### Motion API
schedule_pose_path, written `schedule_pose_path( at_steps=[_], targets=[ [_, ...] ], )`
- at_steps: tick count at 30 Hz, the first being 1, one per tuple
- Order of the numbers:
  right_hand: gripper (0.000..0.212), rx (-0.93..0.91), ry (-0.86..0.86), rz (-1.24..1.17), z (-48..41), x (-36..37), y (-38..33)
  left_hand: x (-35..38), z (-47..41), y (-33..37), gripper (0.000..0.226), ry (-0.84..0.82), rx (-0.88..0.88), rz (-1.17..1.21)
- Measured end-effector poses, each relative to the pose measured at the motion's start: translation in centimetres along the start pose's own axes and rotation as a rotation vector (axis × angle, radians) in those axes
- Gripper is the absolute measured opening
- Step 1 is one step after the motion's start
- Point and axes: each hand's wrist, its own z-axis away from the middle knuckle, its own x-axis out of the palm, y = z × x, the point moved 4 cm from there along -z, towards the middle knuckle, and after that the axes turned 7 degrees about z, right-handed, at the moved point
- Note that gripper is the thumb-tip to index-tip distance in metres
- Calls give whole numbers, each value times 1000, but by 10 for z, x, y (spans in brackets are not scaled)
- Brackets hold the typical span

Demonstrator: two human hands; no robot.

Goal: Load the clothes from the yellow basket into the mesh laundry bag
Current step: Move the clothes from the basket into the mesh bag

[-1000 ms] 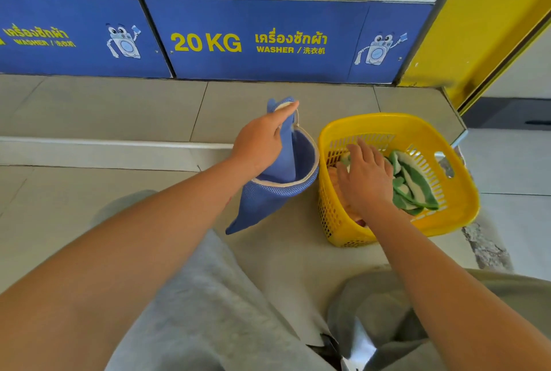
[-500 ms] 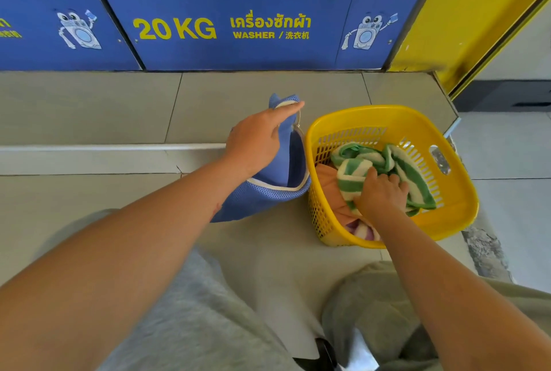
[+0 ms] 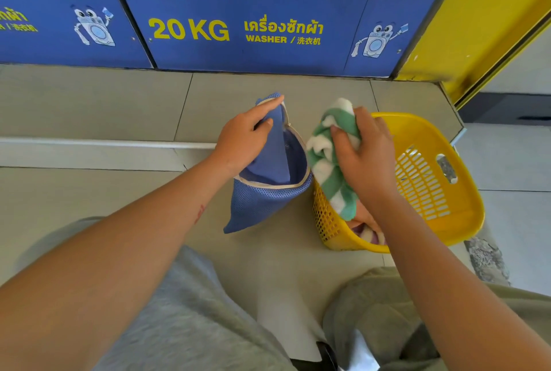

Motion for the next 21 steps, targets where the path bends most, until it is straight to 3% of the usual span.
schedule_pose_path(
  at_steps=[4, 6, 9, 12, 18, 21],
  targets=[
    [28, 131, -66, -64, 0, 27, -26, 4, 7, 9, 44, -8, -85, 301],
    [37, 162, -209, 106, 3, 51, -26, 8, 12, 16, 43, -42, -87, 395],
    [52, 27, -559, 482, 16, 79, -13, 10, 18, 22, 42, -65, -73, 452],
    [65, -82, -703, 524, 20, 79, -4, 5, 19, 23, 42, -57, -74, 474],
    [105, 29, -622, 300, 9, 54, 20, 3, 15, 20, 42, -51, -66, 474],
    [114, 157, -667, 216, 11, 52, 39, 6, 14, 21, 42, -65, -58, 452]
  ],
)
